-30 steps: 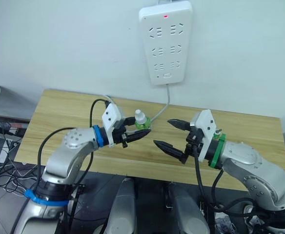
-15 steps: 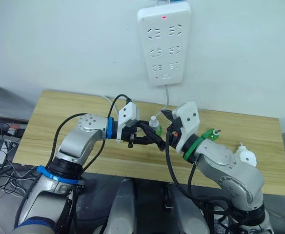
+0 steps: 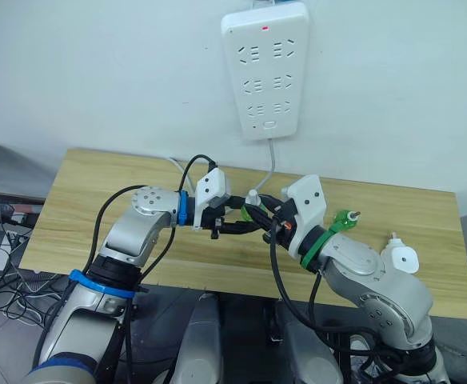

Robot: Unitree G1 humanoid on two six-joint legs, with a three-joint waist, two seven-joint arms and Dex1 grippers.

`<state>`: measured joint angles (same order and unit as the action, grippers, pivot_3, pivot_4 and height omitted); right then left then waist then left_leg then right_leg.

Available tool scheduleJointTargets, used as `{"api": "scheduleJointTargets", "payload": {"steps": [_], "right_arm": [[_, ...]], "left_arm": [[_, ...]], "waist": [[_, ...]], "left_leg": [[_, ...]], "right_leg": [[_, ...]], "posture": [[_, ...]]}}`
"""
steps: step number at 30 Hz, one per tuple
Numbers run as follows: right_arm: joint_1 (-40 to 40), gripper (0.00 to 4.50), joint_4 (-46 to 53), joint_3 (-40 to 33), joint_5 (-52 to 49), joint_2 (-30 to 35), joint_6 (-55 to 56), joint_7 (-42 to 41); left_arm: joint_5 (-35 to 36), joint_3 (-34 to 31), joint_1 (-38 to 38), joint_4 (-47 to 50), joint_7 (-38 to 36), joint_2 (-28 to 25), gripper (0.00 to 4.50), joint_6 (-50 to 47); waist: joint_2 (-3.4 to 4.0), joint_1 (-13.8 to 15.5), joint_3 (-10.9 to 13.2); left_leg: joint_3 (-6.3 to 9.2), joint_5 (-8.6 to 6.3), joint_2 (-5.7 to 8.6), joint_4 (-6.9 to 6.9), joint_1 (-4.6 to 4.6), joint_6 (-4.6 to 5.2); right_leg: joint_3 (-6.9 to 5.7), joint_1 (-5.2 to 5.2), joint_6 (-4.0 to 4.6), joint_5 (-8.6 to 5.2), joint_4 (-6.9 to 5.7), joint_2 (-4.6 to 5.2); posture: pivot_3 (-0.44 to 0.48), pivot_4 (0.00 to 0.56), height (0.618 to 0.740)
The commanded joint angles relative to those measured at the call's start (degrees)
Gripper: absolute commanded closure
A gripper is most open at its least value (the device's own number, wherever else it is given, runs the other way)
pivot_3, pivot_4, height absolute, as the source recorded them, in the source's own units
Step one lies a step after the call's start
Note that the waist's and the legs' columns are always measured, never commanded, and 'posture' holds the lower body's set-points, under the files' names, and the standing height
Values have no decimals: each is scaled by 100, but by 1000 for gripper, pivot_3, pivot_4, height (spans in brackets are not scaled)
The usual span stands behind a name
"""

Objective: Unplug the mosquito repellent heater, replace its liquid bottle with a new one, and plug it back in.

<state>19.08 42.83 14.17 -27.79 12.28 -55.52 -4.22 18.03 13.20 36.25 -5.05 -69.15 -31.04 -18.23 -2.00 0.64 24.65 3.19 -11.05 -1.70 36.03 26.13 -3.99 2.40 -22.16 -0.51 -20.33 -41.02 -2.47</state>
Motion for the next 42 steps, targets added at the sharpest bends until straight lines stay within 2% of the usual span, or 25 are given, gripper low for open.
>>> {"api": "scheduleJointTargets", "payload": {"steps": [1,5,9,13,17,19,22,26,31,33,35,38,41,42], "right_arm": [[-79,3469,266,-61,-35,-25,40,-82],[-145,3469,323,-219,-141,85,66,-269],[-42,3469,318,-283,-318,385,239,-852],[189,3469,64,-428,-654,918,566,-1946],[407,3469,-449,-664,-1004,1604,1161,-3525],[527,3469,-850,-570,-875,2019,1696,-4504],[725,3469,-1459,-436,-698,2346,2279,-5468],[1236,3469,-2321,-407,-579,2467,2760,-6320],[1503,3469,-2664,-484,-603,2534,2777,-6656],[1440,2741,-2532,-684,-702,2602,2545,-6441],[1271,2195,-2257,-934,-814,2739,2297,-6186],[694,1172,-1570,-1437,-899,2971,1959,-5573],[212,50,-982,-1751,-1018,2920,1670,-4910],[-96,50,-585,-1814,-991,2762,1574,-4466]], "left_arm": [[57,-87,52,124,-22,99,2300,139],[143,-182,1,165,-81,128,2300,189],[212,-194,-142,238,-390,99,2300,545],[155,-140,-229,106,-879,121,2300,1278],[204,-164,-176,-176,-1336,236,2300,1865],[168,-124,-136,-348,-1651,255,2300,2217],[94,-46,-68,-591,-1983,275,2300,2648],[82,6,121,-798,-2099,326,2300,2693],[63,17,214,-894,-2064,343,2300,2602],[-3,-6,263,-1002,-1935,399,2300,2657],[-77,-56,340,-1131,-1746,458,2300,2659],[-154,-107,381,-1257,-1555,480,2300,2634],[-178,-108,332,-1234,-1432,489,2300,2619],[-183,-119,301,-1157,-1270,526,2300,2498]], "waist": [[0,-6,0],[-1,-7,0],[-1,-15,-2],[-1,-14,-2],[0,-1,-5],[0,10,-6],[-1,39,-9],[-2,38,-14],[-4,50,-21],[-4,54,-22],[0,63,-33],[-3,87,-45],[-2,77,-59],[-1,76,-59]], "left_leg": [[0,0,0,0,0,0],[0,1,0,2,0,1],[0,1,0,3,0,2],[-3,3,0,4,-1,4],[-13,7,4,7,-1,9],[-13,8,4,9,0,10],[-18,9,6,11,-1,13],[-20,12,2,14,-2,17],[-19,15,6,18,-1,21],[-18,15,9,18,-1,21],[-18,15,12,18,0,21],[-3,15,15,26,9,21],[14,14,15,39,25,22],[13,14,15,42,26,22]], "right_leg": [[-1,0,0,0,-1,0],[-1,0,0,0,-5,0],[-2,0,1,0,-7,0],[-8,1,2,1,-9,1],[-13,5,3,2,-8,2],[-16,6,6,4,-7,2],[-21,7,9,6,-7,2],[-36,7,21,12,-13,2],[-40,8,27,17,-19,7],[-49,8,28,18,-20,13],[-63,8,29,19,-22,22],[-129,7,30,20,-22,52],[-176,7,31,21,-22,61],[-184,7,31,21,-25,61]], "posture": [[40,381,740],[50,379,740],[57,374,740],[62,373,740],[64,365,740],[65,361,740],[68,352,740],[73,340,740],[63,332,740],[54,328,740],[54,328,740],[44,327,740],[40,325,740],[34,325,740]]}}
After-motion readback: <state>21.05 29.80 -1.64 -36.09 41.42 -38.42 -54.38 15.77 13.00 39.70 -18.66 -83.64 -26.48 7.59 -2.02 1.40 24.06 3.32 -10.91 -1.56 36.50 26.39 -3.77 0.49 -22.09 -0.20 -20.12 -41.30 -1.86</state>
